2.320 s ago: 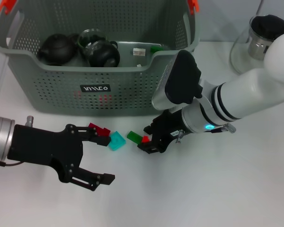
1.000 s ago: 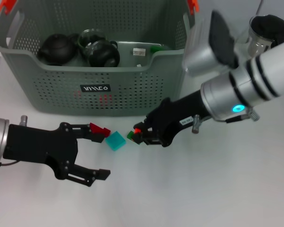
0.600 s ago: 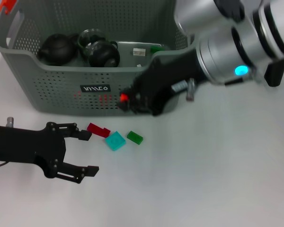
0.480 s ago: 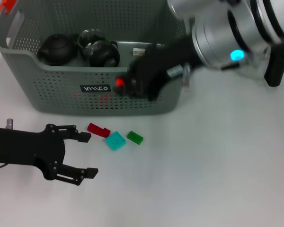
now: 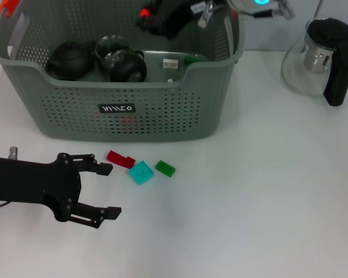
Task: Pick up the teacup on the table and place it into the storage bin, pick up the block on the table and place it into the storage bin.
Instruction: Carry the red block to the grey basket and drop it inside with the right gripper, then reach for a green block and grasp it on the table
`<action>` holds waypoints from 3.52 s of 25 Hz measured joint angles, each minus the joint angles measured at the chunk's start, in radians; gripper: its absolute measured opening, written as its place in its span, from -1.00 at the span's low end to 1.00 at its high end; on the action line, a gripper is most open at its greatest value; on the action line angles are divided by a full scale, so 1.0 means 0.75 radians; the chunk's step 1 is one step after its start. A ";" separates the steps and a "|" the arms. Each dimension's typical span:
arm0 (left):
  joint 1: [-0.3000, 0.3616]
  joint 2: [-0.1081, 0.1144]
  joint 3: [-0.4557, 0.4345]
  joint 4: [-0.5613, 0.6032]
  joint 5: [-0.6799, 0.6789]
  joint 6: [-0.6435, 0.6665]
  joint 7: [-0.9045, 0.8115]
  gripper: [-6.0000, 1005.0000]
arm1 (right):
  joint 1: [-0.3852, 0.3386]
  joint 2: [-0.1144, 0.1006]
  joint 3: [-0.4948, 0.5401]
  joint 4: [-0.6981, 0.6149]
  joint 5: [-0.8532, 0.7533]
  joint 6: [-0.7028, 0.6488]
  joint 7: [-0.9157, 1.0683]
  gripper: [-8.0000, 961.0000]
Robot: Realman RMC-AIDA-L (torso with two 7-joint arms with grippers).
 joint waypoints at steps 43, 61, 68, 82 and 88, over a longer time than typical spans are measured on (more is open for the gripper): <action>-0.023 0.006 0.012 -0.013 0.006 -0.034 0.024 0.83 | -0.098 0.008 -0.124 0.459 0.100 -0.228 -0.119 0.91; -0.026 -0.001 0.012 -0.030 0.006 -0.041 0.027 0.82 | -0.028 0.029 -0.592 0.640 0.267 0.247 -0.050 0.75; -0.027 -0.002 0.014 -0.032 0.006 -0.045 0.031 0.82 | -0.035 0.033 -0.702 0.662 0.350 0.378 -0.050 0.28; -0.040 0.007 0.014 -0.081 0.006 -0.062 0.050 0.81 | -0.043 0.038 -0.760 0.703 0.390 0.462 -0.051 0.15; -0.043 0.006 0.014 -0.083 0.004 -0.063 0.060 0.81 | -0.047 0.041 -0.769 0.708 0.414 0.470 -0.062 -0.17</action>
